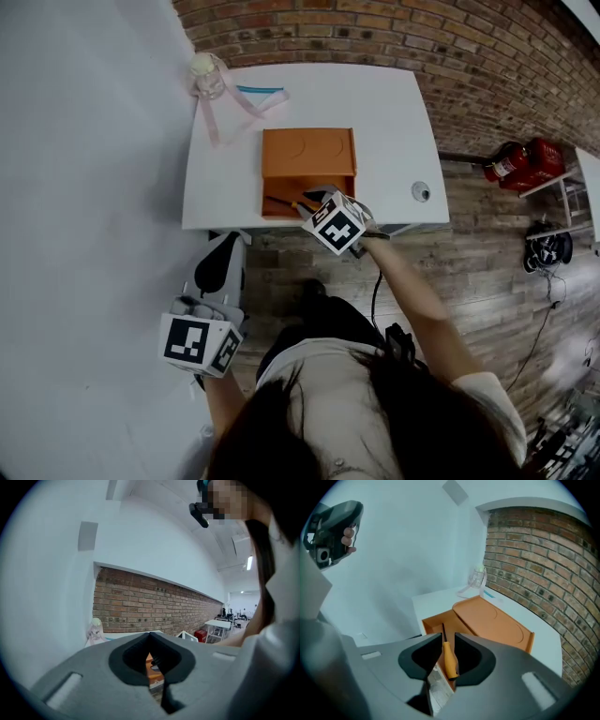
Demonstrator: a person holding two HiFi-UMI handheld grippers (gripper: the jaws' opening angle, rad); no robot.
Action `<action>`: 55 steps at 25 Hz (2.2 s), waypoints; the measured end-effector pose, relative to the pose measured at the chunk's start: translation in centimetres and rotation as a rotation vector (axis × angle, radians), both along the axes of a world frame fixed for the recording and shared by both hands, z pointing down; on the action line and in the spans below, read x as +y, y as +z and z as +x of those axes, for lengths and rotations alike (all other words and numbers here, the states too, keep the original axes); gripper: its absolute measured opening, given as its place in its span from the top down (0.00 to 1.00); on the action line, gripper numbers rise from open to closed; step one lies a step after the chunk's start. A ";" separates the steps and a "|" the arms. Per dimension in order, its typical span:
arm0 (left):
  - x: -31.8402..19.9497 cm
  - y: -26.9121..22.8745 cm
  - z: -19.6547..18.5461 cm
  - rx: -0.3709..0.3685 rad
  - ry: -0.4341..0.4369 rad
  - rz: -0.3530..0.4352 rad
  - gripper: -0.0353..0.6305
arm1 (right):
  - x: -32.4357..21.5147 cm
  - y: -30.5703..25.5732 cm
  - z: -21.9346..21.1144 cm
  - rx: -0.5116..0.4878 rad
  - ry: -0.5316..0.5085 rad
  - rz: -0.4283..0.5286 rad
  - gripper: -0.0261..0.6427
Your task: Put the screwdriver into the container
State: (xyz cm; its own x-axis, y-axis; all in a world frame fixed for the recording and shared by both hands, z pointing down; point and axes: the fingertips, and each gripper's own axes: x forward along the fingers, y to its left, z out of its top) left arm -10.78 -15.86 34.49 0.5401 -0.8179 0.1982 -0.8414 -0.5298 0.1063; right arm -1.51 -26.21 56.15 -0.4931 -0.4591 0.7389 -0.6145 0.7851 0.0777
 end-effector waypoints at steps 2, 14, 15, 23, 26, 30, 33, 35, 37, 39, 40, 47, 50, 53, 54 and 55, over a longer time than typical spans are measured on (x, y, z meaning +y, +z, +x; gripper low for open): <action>0.2 0.0 0.1 -0.004 0.014 0.009 0.94 | 0.3 -0.8 0.2 -0.025 0.031 0.018 0.83; 2.0 -1.6 0.8 0.003 0.072 0.045 0.94 | 3.3 -4.5 1.6 -0.098 0.152 0.086 0.83; 2.2 -1.7 0.9 0.004 0.076 0.048 0.94 | 3.5 -4.8 1.7 -0.102 0.161 0.090 0.83; 3.9 -2.0 0.7 0.001 0.097 0.062 0.94 | 6.4 -7.5 2.1 -0.164 0.230 0.142 0.84; 4.6 -2.3 0.6 0.002 0.107 0.070 0.94 | 7.7 -9.2 2.1 -0.194 0.253 0.174 0.84; 5.7 -3.0 0.8 0.009 0.124 0.078 0.94 | 9.7 -11.3 2.5 -0.239 0.294 0.211 0.84; 6.6 -3.2 0.8 0.011 0.139 0.084 0.94 | 11.3 -12.7 2.8 -0.271 0.327 0.235 0.85; 7.3 -3.3 0.8 0.014 0.150 0.089 0.94 | 12.3 -13.4 3.0 -0.287 0.347 0.251 0.85; 8.0 -3.4 0.9 0.020 0.158 0.092 0.94 | 13.3 -14.0 3.1 -0.301 0.363 0.267 0.85; 8.7 -3.4 0.9 0.024 0.165 0.094 0.94 | 14.2 -14.5 3.2 -0.319 0.380 0.281 0.85; 9.0 -3.4 0.9 0.025 0.169 0.094 0.95 | 14.7 -14.8 3.2 -0.330 0.389 0.287 0.85; 11.3 -3.7 0.8 0.034 0.181 0.097 0.94 | 17.8 -16.9 2.7 -0.374 0.400 0.325 0.87; 12.1 -3.7 0.8 0.031 0.189 0.101 0.94 | 18.9 -17.4 2.6 -0.385 0.404 0.337 0.87; 12.8 -3.7 0.8 0.036 0.194 0.103 0.94 | 19.8 -17.6 2.5 -0.392 0.408 0.345 0.87; 13.1 -3.7 0.8 0.038 0.195 0.104 0.94 | 20.1 -17.6 2.5 -0.394 0.409 0.347 0.87; 13.3 -3.7 0.7 0.038 0.196 0.105 0.94 | 20.4 -17.7 2.5 -0.397 0.411 0.349 0.87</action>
